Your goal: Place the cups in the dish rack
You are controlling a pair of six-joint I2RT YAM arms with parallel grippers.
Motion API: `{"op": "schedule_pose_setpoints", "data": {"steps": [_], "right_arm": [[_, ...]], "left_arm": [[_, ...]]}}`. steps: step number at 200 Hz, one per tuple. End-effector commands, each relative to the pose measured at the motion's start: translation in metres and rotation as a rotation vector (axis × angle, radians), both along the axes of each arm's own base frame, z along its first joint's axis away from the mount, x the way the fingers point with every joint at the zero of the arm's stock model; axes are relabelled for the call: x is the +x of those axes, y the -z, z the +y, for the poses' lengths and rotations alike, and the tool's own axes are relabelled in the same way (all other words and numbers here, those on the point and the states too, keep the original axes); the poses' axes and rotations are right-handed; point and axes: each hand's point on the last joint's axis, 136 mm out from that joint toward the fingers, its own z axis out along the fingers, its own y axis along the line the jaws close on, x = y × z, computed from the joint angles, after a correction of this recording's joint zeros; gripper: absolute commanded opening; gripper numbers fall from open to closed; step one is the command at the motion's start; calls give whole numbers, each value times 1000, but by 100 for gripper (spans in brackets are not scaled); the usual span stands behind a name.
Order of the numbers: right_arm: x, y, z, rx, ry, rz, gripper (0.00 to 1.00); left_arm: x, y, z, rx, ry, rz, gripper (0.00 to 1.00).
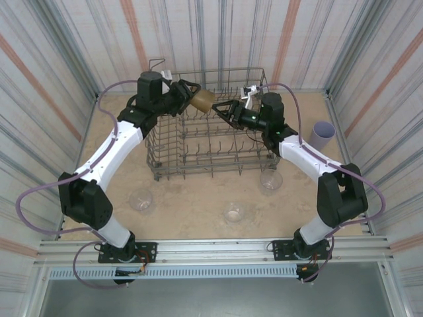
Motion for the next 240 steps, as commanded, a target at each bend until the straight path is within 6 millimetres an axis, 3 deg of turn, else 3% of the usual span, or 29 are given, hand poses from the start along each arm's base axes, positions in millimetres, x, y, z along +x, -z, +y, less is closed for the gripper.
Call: {"op": "schedule_pose_setpoints", "data": {"steps": [1,14,26,43,48,136,178,240], "right_arm": [[-9,-2,-17,-65,34,-29,67],[-11,-1,-23,-82,42,-27,72],[-14,0,-28,-101,48,-27,87],[-16,2,-36,-124,73,-14,92],[-16,2,-39,-125,79,-6,100],[-57,-16,-78,-236,190,-15,99],[-69,-11,-101,-327,274,-66,99],[-86,-1,-103,-403,225,-82,99]], "left_arm": [[11,-12,8,77,-25,-56,0],[15,-15,10,110,-31,-77,0],[18,-17,12,146,-38,-92,0],[23,-16,17,211,-47,-105,0],[24,-16,19,232,-56,-108,0],[53,5,23,507,-34,-139,0],[60,15,18,599,-51,-166,0],[74,23,-2,747,-13,-247,0]]}}
